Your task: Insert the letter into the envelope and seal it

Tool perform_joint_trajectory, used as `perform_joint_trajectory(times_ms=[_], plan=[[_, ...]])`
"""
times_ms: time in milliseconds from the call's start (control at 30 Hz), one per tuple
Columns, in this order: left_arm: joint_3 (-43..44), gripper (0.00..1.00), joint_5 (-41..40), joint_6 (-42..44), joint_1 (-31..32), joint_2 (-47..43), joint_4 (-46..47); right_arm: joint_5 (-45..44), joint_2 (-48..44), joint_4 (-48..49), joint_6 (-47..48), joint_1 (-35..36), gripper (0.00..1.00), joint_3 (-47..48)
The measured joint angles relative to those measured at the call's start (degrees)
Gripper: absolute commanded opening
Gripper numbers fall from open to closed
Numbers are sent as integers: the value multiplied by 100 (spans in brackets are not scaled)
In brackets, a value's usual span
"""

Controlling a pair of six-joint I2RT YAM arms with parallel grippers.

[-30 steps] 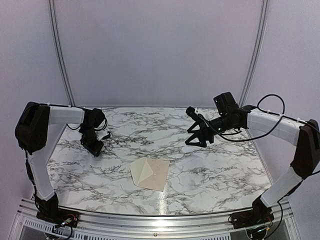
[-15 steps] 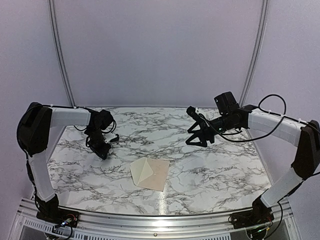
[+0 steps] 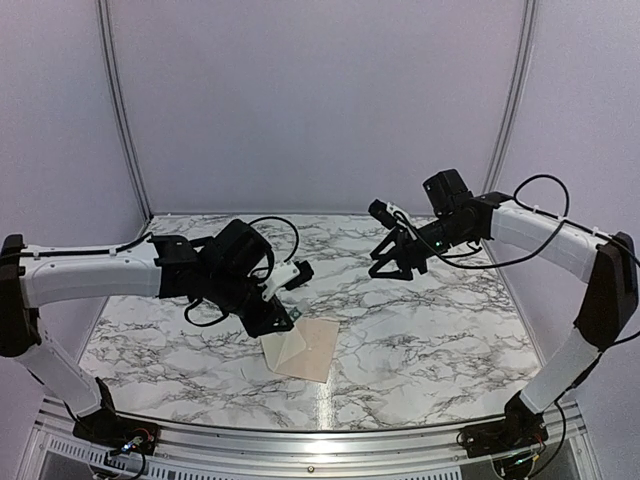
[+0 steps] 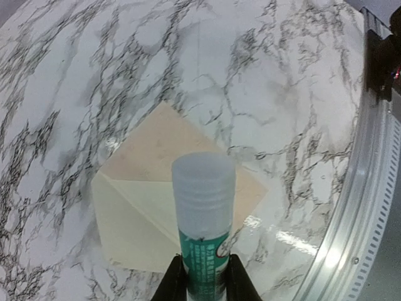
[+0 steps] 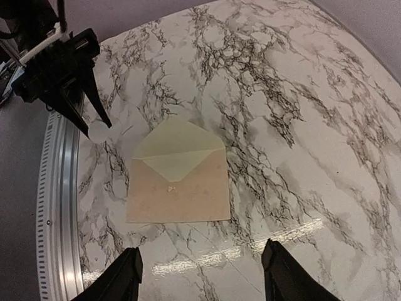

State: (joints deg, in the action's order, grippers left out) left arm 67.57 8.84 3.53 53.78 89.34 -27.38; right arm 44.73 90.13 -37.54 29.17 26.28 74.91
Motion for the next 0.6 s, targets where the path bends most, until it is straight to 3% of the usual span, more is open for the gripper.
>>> perform_joint_trajectory(times_ms=[133, 333, 600], plan=[[-437, 3, 295, -326, 457, -321, 748, 402, 313, -647, 372, 28, 56, 369], [-804, 2, 885, -708, 608, -356, 1429, 857, 522, -1565, 1091, 507, 56, 531], [-896, 1, 1360, -994, 647, -356, 1910, 1043, 496, -1893, 1303, 1335, 57, 531]])
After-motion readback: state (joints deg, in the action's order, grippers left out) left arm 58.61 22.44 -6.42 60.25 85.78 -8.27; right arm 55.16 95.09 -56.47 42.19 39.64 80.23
